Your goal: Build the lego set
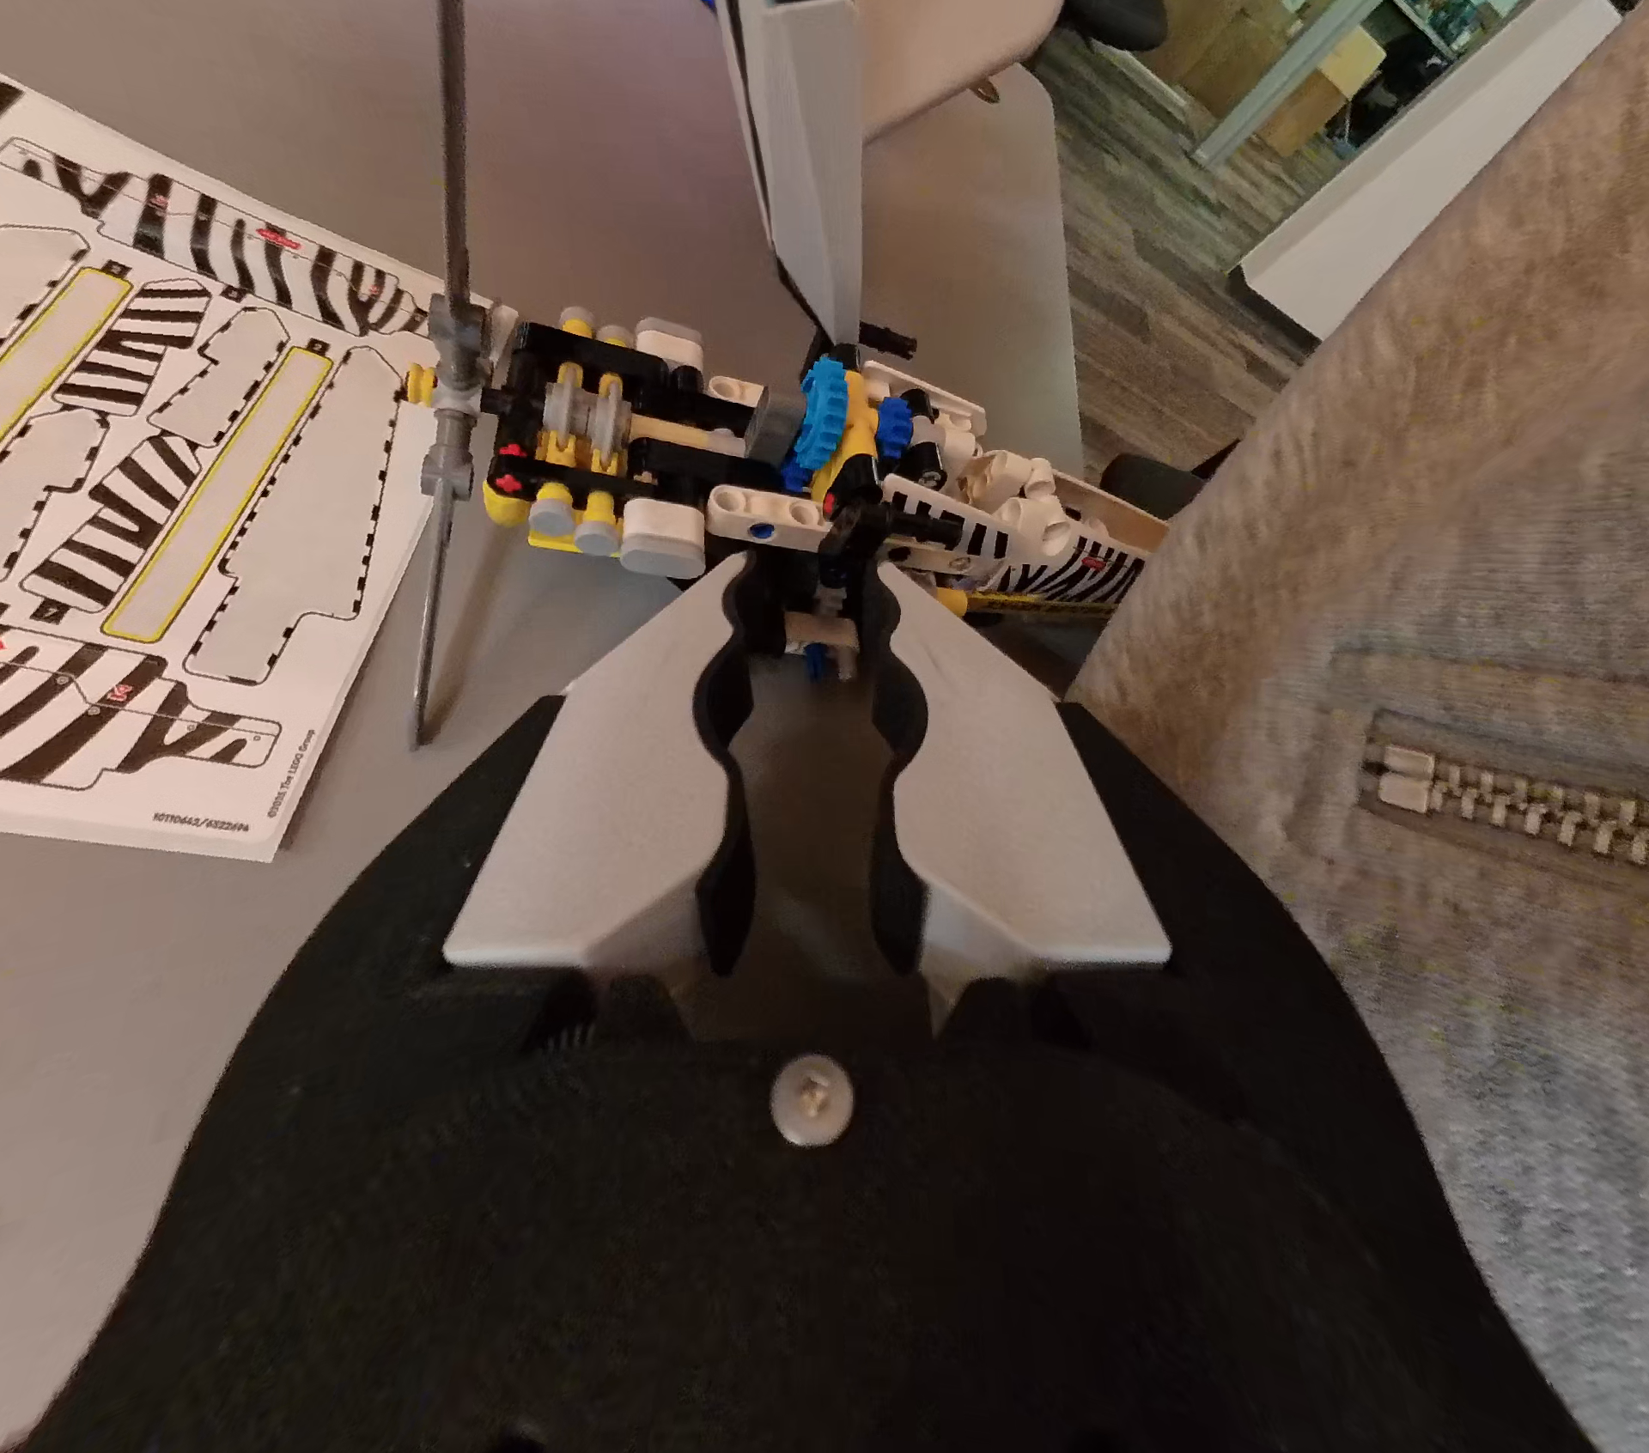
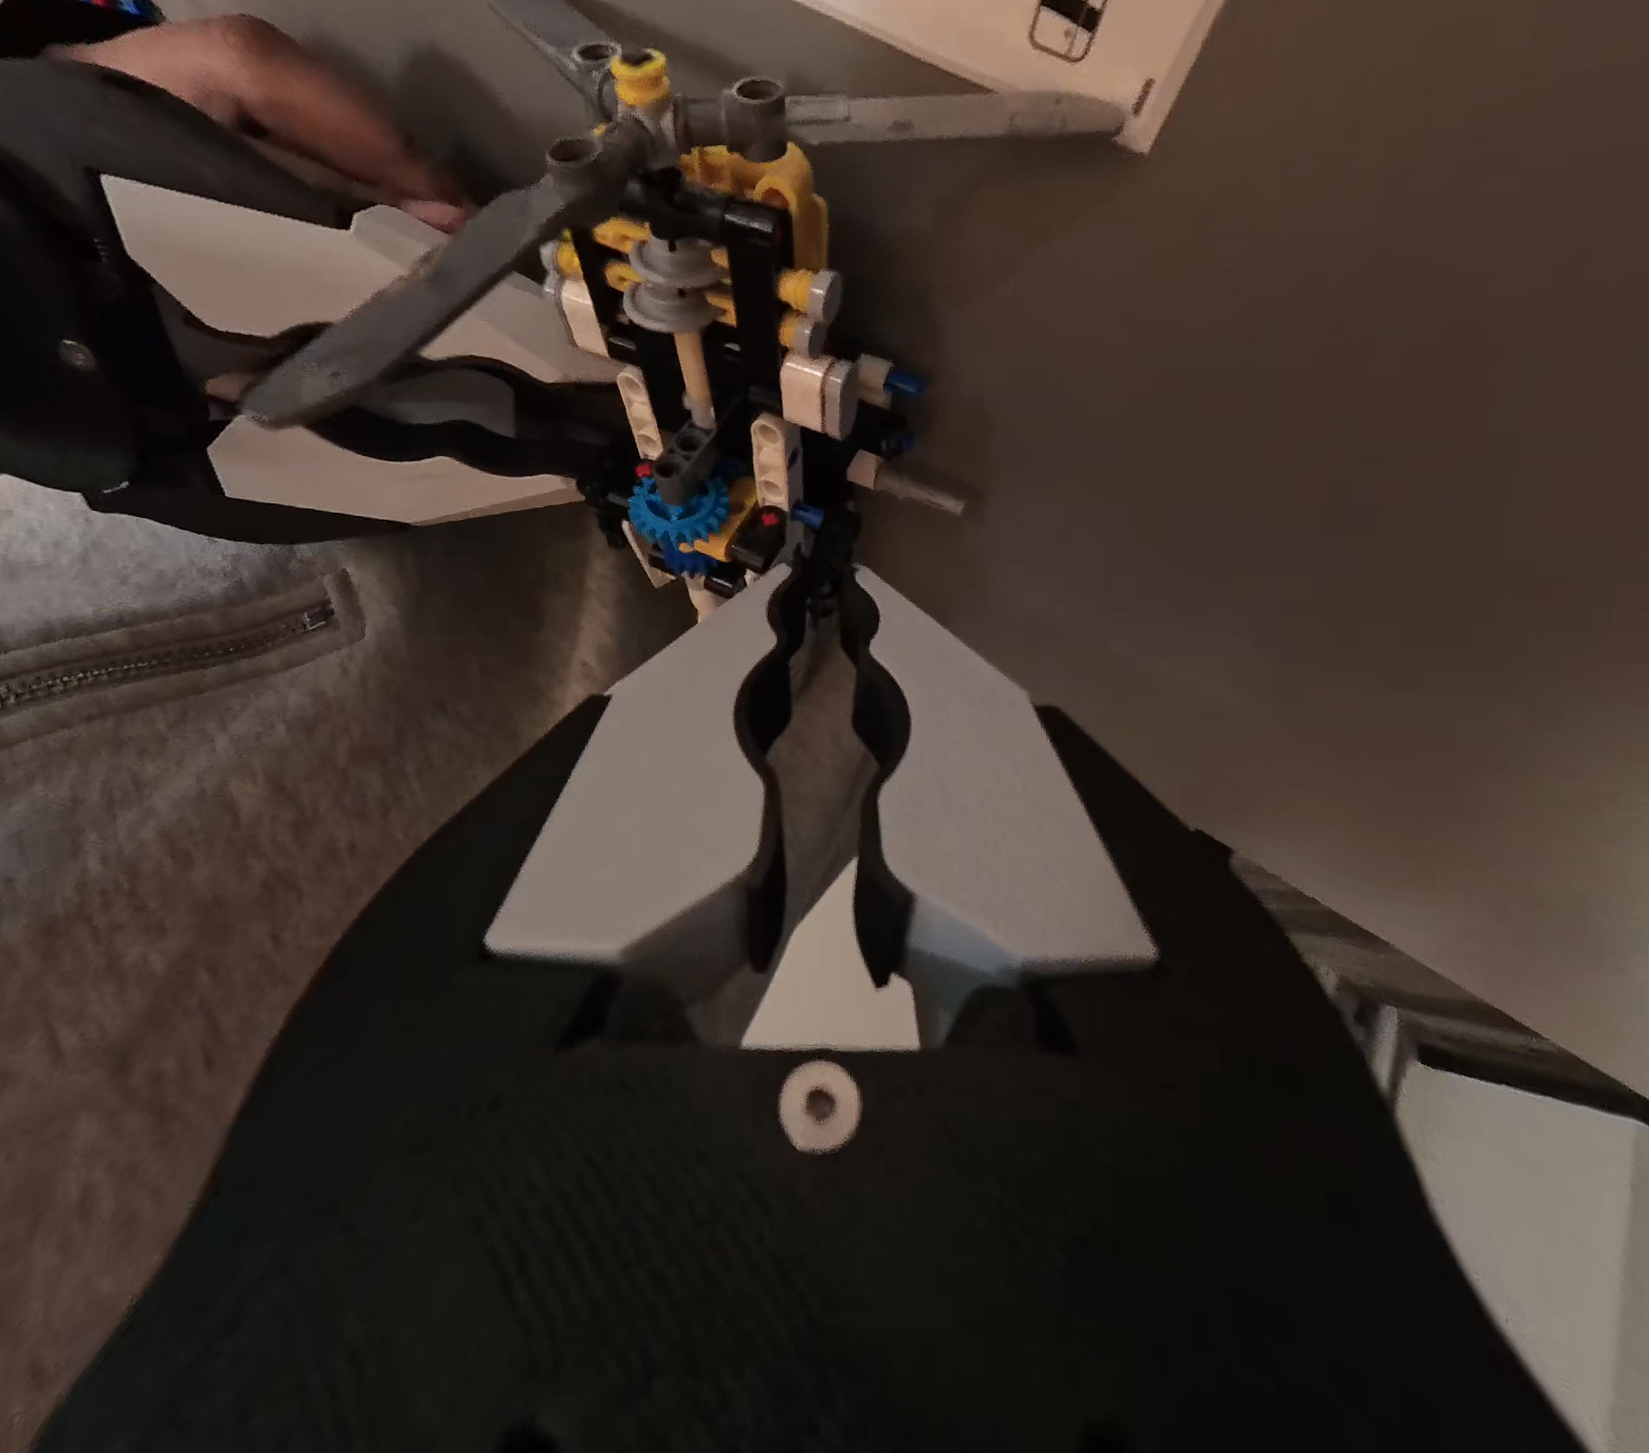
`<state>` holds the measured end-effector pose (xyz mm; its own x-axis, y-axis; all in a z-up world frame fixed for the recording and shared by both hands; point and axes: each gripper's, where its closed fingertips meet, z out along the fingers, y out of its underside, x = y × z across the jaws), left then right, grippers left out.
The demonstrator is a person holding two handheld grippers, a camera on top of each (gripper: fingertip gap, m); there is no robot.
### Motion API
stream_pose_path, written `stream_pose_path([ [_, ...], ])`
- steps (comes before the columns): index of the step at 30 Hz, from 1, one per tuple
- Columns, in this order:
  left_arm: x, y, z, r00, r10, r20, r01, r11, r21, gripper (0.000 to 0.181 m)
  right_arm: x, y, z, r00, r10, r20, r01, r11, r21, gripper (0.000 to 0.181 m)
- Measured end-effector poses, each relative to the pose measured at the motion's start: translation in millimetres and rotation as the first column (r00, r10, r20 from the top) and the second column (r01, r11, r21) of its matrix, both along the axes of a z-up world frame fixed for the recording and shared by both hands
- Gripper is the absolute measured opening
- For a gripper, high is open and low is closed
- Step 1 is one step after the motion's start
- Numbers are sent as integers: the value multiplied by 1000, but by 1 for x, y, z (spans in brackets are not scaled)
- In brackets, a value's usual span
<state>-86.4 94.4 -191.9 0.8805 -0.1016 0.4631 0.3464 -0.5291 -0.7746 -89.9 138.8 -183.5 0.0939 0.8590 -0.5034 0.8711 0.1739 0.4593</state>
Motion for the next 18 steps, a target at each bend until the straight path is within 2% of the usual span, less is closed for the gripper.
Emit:
stream_pose_path([
  [5, -2, 0, 0, 1000, 11, -4, -11, 1000, 0, 18, 5, 0, 1, 999, -50, -18, 50, 999, -1, 5],
  [8, -2, 0, 0, 1000, 13, -8, -13, 1000, 0, 18, 0, 7, -1, 998, -26, -58, 28, 999, 38, 5],
  [18, -2, 0, 0, 1000, 14, -2, -14, 1000, -3, 18, -5, -1, 1, 997, 24, -74, -23, 1000, 11, 5],
])
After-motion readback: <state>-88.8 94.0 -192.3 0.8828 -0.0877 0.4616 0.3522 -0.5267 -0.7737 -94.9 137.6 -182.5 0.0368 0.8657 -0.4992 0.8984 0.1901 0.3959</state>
